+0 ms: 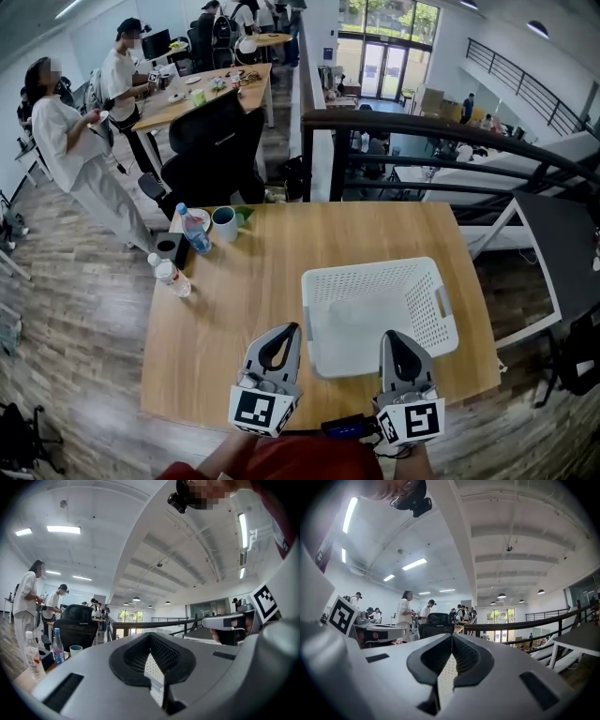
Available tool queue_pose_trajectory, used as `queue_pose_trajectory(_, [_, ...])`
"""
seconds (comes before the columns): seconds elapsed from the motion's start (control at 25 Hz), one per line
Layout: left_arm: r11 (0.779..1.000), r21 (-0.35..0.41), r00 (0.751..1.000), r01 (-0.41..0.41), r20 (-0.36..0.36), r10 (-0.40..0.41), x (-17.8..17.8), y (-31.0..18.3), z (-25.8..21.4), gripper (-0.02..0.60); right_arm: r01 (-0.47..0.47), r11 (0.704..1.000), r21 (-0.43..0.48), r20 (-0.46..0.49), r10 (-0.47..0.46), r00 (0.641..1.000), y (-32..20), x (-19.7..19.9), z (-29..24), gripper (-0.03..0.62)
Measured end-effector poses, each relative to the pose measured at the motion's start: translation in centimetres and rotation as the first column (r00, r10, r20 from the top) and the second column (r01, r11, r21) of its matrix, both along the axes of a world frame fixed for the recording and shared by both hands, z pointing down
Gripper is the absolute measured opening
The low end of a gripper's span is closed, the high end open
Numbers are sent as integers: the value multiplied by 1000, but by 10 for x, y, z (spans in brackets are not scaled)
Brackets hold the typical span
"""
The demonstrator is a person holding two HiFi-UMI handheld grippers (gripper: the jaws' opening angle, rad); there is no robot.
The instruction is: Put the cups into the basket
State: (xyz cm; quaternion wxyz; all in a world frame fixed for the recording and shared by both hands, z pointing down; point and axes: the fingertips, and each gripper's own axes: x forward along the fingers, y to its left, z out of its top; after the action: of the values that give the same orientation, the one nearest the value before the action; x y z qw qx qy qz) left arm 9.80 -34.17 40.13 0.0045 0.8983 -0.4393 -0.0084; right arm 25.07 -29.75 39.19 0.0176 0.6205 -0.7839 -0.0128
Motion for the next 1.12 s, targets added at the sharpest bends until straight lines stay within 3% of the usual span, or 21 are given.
queue_pose_trajectory(1.12, [999,26,1000,-19,-7,19,7,7,-13,6,-31,999,21,-10,31,999,6,11,-11,12])
